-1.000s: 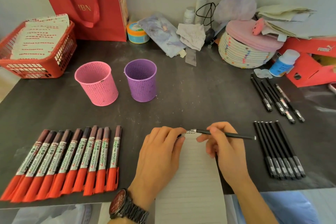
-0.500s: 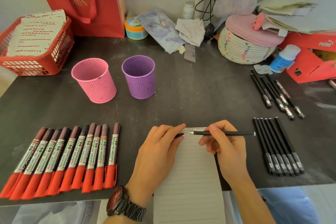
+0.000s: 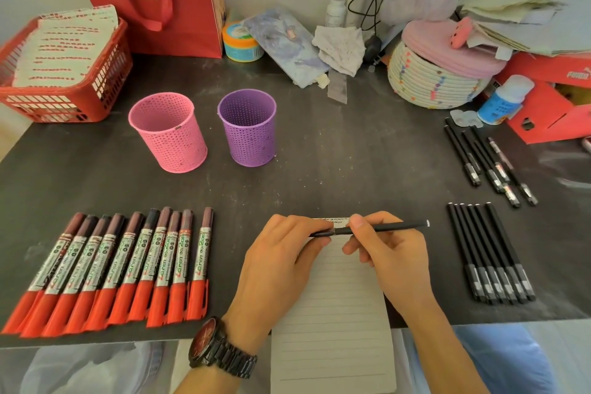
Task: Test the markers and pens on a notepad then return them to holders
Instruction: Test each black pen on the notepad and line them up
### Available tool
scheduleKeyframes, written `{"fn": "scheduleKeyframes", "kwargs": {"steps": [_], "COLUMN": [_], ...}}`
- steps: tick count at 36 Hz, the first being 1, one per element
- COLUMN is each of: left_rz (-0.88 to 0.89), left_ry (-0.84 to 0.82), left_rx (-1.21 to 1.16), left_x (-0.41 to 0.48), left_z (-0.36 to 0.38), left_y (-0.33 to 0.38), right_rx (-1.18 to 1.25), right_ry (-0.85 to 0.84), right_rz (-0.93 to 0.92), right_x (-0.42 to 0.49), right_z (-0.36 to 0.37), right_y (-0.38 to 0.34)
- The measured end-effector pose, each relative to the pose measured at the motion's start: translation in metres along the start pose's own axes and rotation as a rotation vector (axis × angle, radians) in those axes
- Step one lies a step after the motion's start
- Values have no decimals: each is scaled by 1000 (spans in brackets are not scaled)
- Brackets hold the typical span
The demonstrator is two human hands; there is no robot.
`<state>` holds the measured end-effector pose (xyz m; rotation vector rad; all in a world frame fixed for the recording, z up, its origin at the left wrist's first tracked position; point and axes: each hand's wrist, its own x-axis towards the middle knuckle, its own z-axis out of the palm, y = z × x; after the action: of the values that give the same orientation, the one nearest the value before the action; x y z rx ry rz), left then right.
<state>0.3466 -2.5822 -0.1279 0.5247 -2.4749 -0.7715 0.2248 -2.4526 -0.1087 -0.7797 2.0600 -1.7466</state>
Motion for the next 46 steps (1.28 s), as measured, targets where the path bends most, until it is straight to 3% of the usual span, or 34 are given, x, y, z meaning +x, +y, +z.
{"fn": "scheduleKeyframes", "kwargs": {"steps": [8, 20, 26, 32, 36, 40, 46], "left_rz": [-23, -9, -86, -88, -108, -124, -148], "left_ry": [15, 5, 9, -79, -86, -83, -95], "left_rx": [-142, -115, -45, 91, 95, 81, 91], "left_x": [3, 3, 0, 0, 1, 1, 2], "left_z": [-2, -3, -1, 4, 7, 6, 5], "left_y": [-3, -4, -2, -5, -5, -5, -2], "right_rx": [-21, -143, -110, -44, -267, -672, -984], "right_ry": [-100, -174, -137, -26, 35, 77, 48], "right_rz": [-7, 5, -2, 208, 265, 339, 503], "right_x": [1, 0, 0, 9, 12, 11, 5], "right_z": [2, 8, 1, -72, -144, -201, -227], "right_y": [-3, -3, -6, -23, -31, -31, -16]}}
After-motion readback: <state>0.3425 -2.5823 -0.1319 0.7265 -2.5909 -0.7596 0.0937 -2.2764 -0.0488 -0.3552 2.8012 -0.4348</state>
